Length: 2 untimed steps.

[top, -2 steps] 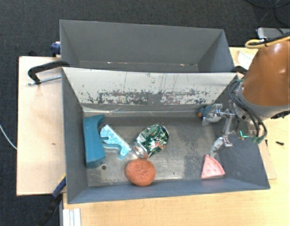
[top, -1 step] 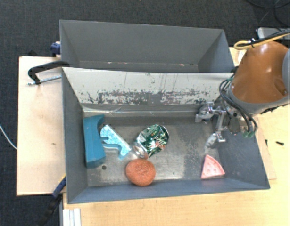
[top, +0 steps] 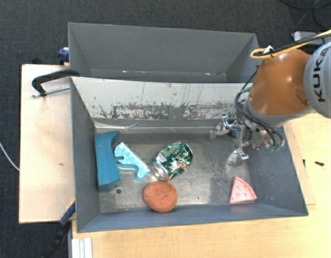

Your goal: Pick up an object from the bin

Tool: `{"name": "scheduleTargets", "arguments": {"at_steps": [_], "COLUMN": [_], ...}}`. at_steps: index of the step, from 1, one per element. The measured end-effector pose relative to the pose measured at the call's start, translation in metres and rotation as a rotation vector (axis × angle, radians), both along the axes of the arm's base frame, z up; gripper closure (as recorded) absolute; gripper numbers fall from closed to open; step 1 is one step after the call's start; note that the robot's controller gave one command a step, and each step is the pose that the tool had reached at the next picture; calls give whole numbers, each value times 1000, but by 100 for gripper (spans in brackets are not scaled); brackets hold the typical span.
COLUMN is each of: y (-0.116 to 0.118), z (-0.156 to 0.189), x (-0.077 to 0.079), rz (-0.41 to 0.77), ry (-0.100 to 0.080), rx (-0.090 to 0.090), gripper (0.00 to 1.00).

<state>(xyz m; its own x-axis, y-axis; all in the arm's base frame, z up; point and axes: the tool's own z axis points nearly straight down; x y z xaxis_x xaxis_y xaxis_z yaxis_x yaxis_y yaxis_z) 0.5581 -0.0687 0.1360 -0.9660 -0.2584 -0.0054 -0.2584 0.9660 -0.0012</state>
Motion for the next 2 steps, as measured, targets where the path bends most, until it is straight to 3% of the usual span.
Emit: {"name": "scheduleTargets", "arguments": {"at_steps": [1,2], "y": [10,85], "z": [7,-59], "x": [19,4], "rz": [55,311], "ry": [1,-17], "rx": [1,-3], "gripper": [0,100]}}
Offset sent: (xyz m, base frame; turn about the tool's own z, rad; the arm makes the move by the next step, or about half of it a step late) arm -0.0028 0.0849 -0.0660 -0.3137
